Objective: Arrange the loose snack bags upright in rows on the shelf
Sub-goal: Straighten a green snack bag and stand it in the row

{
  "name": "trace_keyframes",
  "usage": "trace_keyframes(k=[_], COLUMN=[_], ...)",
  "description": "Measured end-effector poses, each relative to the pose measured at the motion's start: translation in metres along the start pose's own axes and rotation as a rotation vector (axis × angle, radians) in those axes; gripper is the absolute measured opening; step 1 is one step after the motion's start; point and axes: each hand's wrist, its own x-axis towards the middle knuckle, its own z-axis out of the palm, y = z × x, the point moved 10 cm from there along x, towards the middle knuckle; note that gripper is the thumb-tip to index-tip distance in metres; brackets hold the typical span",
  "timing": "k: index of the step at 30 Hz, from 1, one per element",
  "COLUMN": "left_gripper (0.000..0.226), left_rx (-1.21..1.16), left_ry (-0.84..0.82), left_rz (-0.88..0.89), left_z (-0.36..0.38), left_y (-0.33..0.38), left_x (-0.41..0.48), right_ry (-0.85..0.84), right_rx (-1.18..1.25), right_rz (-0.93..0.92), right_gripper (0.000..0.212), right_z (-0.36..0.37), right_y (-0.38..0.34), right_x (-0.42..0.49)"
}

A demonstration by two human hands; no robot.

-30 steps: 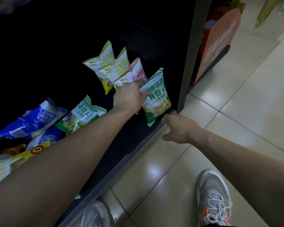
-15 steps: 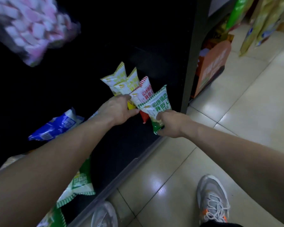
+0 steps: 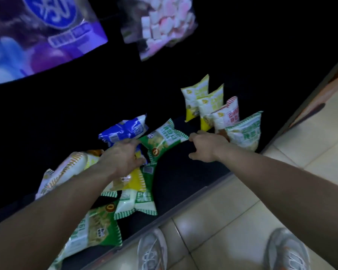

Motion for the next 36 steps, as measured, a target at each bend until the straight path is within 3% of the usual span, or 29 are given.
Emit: trace_keyframes(k=[6,13,16,23,30,34,36], left_gripper=[0.073,0.071,0.071,0.069,0.084,0.091,0.077], left_rx=[-0.122,-0.166,-0.173,-0.212,-0.369,-0.615,-0.666], left_ry=[0.069,0.048,0.045,0.091,0.317,0.158,0.078], left_rz=[-0.064,-0.023,-0.016,-0.023,0.110,0.220,0.302], left_z=[0.009,0.030,0.029,-0.002,-0.070,-0.079,-0.075], left_y=[-0.038,-0.036,-0.035,-0.023,0.027,0.077,0.102], left_x=[0.020,0.019,0.021,0.015,-0.007,-0.014,-0.019], right_ry=[0.060,0.066,0.105,0.264,0.169,0.120,0.115], right_rx=[0.089,0.435,0.441,0.242,-0.030,-0.126,-0.118], right_rz=[0.095,0.259,0.231,0.128,0.014,0.006,-0.005], right_gripper=[0.082,0.117,0.105,0.091,0.100,0.106,0.107], right_z=[0.032,0.054,0.049,-0.016,-0.083,-0.077,-0.071], right_y=[-0.007,-0.003,-0.007,-0.012,-0.010,-0.008,-0.008], right_x=[0.093,0.147,0.145,0.082,-0.033,-0.080,-0.090])
